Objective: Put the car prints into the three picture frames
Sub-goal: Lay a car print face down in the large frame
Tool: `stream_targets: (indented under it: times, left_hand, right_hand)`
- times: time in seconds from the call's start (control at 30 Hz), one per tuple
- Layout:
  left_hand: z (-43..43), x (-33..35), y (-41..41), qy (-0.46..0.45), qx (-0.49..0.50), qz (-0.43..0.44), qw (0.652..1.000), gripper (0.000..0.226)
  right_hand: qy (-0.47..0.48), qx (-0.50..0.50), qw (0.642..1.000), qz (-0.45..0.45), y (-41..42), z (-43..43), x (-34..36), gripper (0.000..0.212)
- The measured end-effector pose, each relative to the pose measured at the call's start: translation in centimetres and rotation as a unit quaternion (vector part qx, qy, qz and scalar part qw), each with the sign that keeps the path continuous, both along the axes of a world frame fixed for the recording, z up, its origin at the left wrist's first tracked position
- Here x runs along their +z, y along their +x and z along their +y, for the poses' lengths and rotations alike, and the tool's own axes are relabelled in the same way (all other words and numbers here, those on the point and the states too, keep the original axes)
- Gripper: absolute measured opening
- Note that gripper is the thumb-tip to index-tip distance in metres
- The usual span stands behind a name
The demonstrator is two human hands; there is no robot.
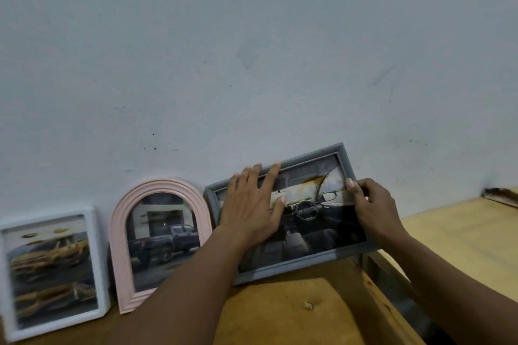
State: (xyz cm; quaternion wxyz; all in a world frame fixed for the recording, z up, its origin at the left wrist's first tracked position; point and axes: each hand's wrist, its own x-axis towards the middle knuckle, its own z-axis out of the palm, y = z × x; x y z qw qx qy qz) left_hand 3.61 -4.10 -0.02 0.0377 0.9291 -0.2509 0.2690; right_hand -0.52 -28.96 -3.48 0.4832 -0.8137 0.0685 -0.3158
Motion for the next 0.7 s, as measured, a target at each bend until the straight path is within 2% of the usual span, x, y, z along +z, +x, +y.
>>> stream_targets:
  times: [0.13,0.3,0.5,0.63,0.7]
  left_hand:
    - [0.9,2.4,-3.2,-0.044,-0.033,0.061,0.997,0.069]
    - [2.0,5.8,-8.8,-0.15,-0.073,0.145,0.975,0.065]
    - [4.7,10.2,-15.0,-0.328,-0.077,0.236,0.911,0.058]
    - [8.3,11.0,-17.4,-0.4,-0.052,0.292,0.867,0.064]
    - [10.1,11.1,-18.8,-0.439,-0.042,0.308,0.843,0.064]
  right_hand:
    - [-0.076,0.016,0.997,-0.009,-4.8,0.5,6.7,0.035]
    - [-0.185,0.049,0.978,0.082,-10.6,3.6,15.2,0.034]
    - [-0.311,0.067,0.93,0.185,-14.3,12.0,19.6,0.037]
    - [-0.371,0.093,0.903,0.196,-16.2,18.2,19.8,0.034]
    - [-0.379,0.108,0.895,0.209,-17.4,20.7,20.3,0.041]
